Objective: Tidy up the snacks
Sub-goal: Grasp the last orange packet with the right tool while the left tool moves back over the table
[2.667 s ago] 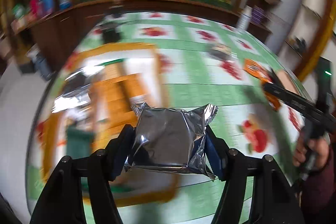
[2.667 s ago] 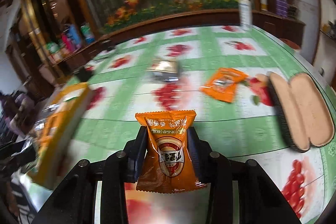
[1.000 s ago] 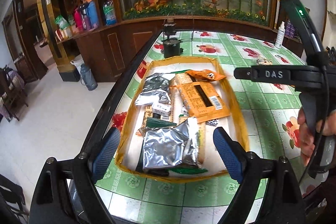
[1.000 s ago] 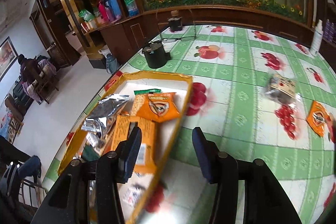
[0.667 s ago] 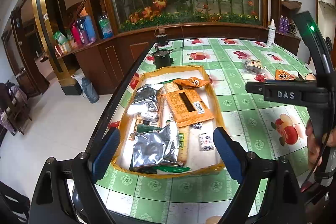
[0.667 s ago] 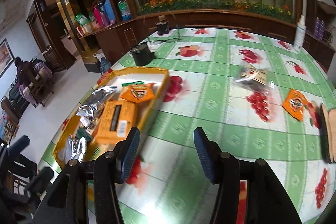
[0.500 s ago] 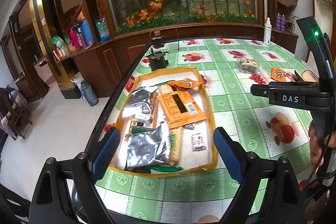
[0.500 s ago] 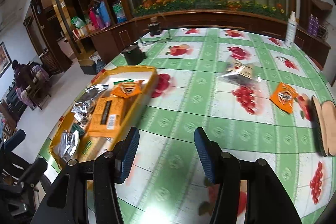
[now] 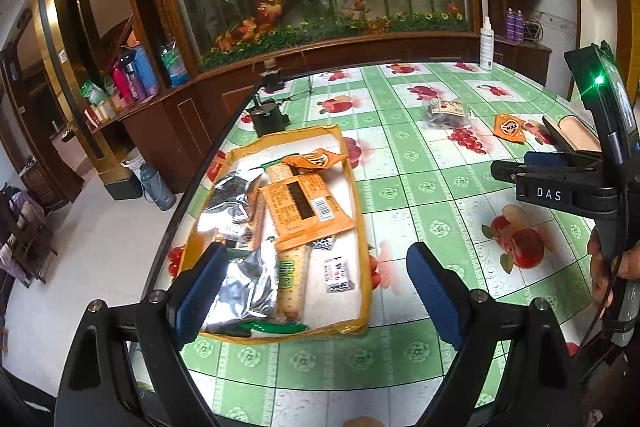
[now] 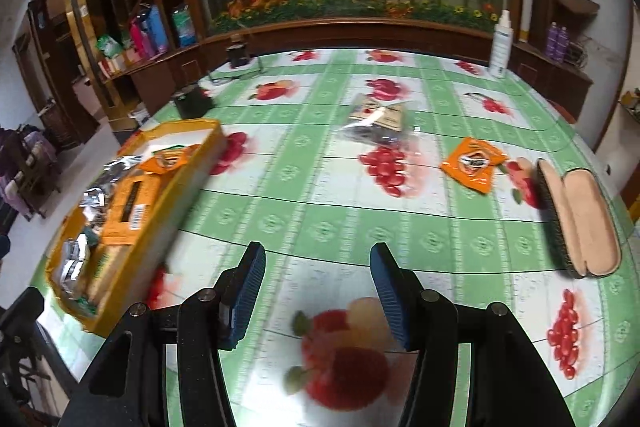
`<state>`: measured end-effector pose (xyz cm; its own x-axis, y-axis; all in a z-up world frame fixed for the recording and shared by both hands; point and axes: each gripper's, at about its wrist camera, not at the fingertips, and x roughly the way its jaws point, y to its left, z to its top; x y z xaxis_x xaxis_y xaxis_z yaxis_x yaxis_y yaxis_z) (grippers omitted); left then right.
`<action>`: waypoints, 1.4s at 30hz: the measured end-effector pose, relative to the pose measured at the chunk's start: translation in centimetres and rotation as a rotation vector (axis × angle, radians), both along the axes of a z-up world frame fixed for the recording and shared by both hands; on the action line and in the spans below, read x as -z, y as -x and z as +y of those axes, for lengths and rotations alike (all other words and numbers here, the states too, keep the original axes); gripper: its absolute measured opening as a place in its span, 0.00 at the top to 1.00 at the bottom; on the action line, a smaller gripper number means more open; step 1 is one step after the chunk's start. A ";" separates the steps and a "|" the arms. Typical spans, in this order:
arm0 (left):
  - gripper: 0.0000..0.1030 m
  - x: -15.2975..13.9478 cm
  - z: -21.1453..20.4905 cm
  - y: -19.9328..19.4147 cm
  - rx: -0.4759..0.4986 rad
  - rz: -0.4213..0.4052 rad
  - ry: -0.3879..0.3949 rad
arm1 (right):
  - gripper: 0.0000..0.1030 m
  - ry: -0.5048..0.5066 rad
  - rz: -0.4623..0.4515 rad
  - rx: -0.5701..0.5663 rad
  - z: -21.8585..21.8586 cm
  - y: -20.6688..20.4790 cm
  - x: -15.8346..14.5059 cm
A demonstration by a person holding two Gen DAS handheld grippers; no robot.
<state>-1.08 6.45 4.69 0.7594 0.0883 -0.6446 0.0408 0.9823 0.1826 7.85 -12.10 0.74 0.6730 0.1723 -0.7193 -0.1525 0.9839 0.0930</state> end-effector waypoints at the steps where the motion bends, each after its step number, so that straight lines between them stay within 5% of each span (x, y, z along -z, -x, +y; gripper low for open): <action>1: 0.13 0.1 -0.2 -0.1 0.004 0.002 -0.001 | 0.43 0.018 -0.004 0.012 -0.3 0.0 0.1; 6: 0.13 0.5 -1.4 -0.8 0.034 0.024 0.001 | 0.43 0.068 -0.001 0.044 -2.0 -0.9 0.6; 12: 0.13 0.8 -1.4 -2.0 0.053 0.060 0.074 | 0.43 -0.130 0.039 0.190 -10.9 -4.3 0.4; 18: 0.13 1.1 -1.5 -3.1 0.048 0.061 0.115 | 0.43 -0.193 0.065 0.308 -17.4 -8.0 0.0; 29: 0.13 0.6 -1.9 -4.9 0.051 0.064 0.074 | 0.43 -0.139 0.220 0.452 -16.8 -16.0 5.1; 32: 0.13 0.3 -2.6 -6.0 0.050 0.056 0.026 | 0.32 -0.112 0.203 0.476 -16.0 -17.1 5.4; 35: 0.13 0.2 -3.3 -6.8 0.044 0.055 -0.018 | 0.32 -0.085 0.194 0.453 -14.9 -17.7 5.4; 37: 0.13 0.2 -3.8 -7.2 0.044 0.052 -0.044 | 0.47 -0.032 0.188 0.432 -14.0 -18.0 5.5; 38: 0.13 0.2 -4.1 -7.2 0.043 0.048 -0.058 | 0.67 0.011 0.178 0.418 -13.5 -18.1 5.6; 42: 0.13 0.5 -5.0 -7.0 0.041 0.025 -0.129 | 0.75 0.027 0.167 0.365 -12.5 -17.2 5.4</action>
<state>5.89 1.41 4.22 0.7478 0.1405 -0.6489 0.0868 0.9483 0.3053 25.08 -24.58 -4.65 0.5597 -0.0771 -0.8251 0.2228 0.9730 0.0602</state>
